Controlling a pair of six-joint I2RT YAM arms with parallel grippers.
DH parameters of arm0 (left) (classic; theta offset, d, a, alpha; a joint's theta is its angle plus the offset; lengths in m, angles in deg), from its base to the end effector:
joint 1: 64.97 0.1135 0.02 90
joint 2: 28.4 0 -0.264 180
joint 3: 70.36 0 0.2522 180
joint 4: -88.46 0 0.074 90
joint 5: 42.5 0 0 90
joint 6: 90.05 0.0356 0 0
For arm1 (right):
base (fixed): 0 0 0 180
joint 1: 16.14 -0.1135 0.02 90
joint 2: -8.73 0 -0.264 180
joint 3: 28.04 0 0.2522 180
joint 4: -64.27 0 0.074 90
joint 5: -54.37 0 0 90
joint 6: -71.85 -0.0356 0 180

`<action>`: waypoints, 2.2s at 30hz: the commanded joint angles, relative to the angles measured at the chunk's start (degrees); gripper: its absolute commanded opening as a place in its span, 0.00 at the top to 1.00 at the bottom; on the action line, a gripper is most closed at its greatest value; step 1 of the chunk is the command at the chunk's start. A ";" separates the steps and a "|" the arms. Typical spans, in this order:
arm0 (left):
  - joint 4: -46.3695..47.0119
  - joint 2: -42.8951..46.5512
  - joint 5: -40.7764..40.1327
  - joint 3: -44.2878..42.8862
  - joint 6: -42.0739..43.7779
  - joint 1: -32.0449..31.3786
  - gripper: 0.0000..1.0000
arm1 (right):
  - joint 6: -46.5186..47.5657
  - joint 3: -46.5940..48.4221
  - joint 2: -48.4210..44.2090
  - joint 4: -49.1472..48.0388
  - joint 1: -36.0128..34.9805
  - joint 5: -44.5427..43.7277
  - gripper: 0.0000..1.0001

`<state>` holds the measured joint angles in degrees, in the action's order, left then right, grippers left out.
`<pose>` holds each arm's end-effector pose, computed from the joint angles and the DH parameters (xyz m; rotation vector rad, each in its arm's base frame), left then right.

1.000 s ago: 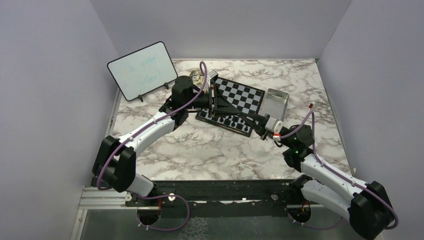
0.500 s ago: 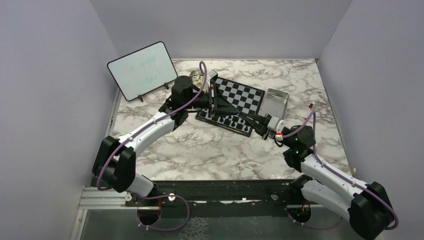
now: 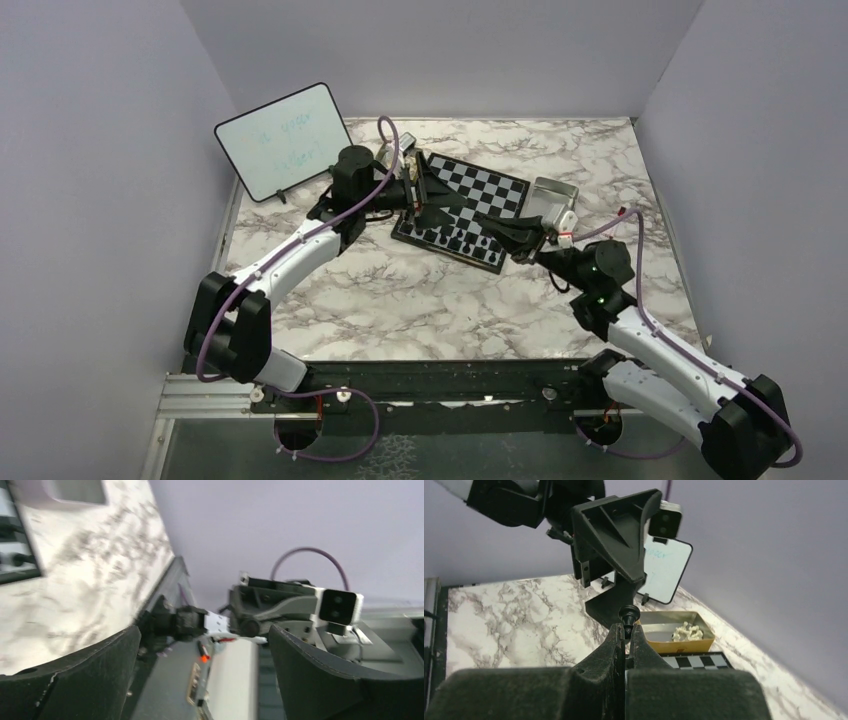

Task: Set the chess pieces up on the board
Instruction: Place the chess piece on the chessboard.

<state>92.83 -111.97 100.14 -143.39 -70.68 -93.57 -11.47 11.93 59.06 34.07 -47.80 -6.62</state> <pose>0.2792 -0.1845 0.3194 0.1080 2.1097 -1.9390 0.1599 0.1189 0.3070 -0.8247 1.0043 0.6835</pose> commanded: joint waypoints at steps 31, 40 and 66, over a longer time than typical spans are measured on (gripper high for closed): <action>-32.56 24.97 -54.03 12.80 64.51 8.07 0.01 | -22.91 71.57 58.31 93.42 -1.75 -25.45 0.99; -34.02 25.76 -55.88 12.51 65.21 7.16 0.01 | -22.01 84.98 72.10 100.75 -3.56 -26.16 0.99; -34.30 26.33 -55.98 12.33 65.08 6.72 0.01 | -21.09 92.29 81.50 104.52 -3.93 -27.33 0.95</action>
<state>58.64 -86.88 45.28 -130.60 -6.18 -86.49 -33.16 101.85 138.51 136.84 -51.34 -32.82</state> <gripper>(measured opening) 0.989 0.050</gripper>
